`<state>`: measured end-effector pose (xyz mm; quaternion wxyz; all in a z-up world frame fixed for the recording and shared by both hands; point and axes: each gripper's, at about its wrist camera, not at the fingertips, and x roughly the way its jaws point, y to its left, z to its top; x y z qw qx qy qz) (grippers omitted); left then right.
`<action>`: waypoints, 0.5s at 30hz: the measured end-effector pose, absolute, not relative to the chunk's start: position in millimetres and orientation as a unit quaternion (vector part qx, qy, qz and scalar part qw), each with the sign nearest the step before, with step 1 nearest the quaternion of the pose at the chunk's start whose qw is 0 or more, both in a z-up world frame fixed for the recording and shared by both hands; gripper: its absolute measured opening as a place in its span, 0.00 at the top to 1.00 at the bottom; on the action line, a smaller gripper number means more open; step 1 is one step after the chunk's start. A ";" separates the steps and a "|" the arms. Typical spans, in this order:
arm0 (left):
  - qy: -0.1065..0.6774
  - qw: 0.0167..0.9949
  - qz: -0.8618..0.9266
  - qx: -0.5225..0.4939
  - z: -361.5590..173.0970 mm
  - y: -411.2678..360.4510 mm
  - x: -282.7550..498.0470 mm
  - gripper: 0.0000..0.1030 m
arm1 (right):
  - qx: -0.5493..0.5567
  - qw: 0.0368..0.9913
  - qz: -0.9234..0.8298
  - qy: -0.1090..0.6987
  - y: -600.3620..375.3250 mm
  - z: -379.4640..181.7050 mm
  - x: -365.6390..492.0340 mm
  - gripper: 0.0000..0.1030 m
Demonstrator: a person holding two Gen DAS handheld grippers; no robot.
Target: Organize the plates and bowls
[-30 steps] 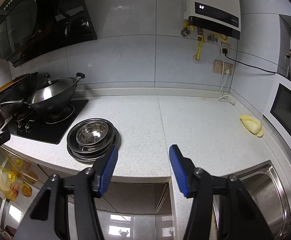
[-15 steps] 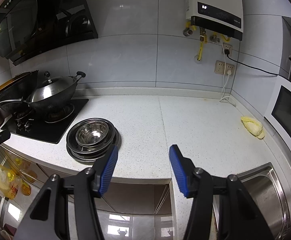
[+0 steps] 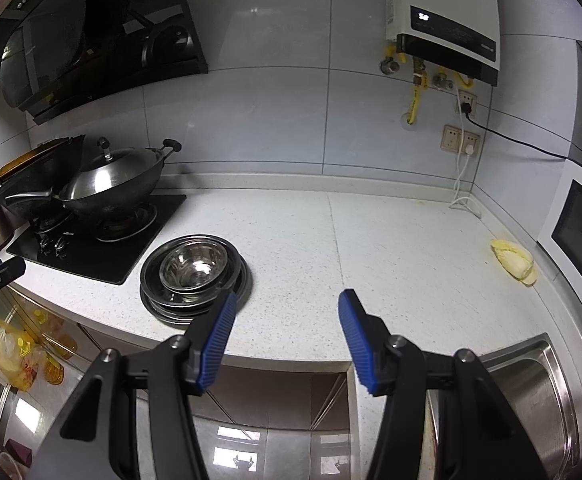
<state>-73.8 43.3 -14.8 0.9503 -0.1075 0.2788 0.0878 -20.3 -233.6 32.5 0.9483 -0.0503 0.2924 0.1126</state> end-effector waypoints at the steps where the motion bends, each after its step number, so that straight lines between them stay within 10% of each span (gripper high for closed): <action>1: 0.279 0.950 0.088 -0.109 -14.9 44.0 -73.9 0.02 | -0.051 0.948 0.114 0.292 -233.4 32.4 -19.9 0.50; 15: 0.278 0.950 0.095 -0.105 -16.3 42.1 -75.2 0.02 | -0.052 0.947 0.114 0.296 -229.3 29.7 -18.7 0.50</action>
